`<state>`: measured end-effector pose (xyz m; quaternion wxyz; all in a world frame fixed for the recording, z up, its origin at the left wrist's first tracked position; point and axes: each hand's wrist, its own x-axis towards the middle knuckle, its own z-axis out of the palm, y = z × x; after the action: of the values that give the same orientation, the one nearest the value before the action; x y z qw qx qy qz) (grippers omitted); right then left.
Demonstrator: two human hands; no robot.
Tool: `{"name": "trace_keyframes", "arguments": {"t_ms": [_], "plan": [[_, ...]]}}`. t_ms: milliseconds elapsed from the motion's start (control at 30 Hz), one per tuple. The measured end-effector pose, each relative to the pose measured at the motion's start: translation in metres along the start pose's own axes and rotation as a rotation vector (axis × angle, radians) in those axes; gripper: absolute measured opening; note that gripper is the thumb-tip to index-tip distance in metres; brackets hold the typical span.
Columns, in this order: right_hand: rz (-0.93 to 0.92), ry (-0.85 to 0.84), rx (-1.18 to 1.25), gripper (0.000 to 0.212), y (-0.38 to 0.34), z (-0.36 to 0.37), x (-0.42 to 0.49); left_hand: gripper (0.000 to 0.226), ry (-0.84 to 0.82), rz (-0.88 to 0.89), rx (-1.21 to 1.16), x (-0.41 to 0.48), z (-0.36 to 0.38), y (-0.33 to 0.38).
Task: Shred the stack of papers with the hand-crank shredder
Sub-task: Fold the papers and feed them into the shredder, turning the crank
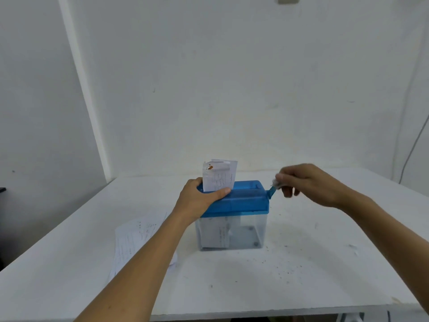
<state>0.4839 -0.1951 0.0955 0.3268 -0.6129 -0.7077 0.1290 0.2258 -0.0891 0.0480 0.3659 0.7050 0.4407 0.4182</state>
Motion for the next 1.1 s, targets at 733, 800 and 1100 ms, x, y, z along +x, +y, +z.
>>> {"name": "trace_keyframes", "arguments": {"t_ms": [733,800,1100], "plan": [[0.376,0.32,0.006,0.051,0.057,0.097,0.064,0.061,0.0,0.041,0.01,0.008,0.001,-0.014],[0.42,0.273,0.035,0.044,0.057,0.1,0.052,0.065,0.001,0.041,0.007,0.009,0.002,-0.015],[0.197,0.01,0.082,0.04,0.038,0.071,-0.012,0.101,0.041,0.022,0.113,0.007,0.002,-0.018]]}}
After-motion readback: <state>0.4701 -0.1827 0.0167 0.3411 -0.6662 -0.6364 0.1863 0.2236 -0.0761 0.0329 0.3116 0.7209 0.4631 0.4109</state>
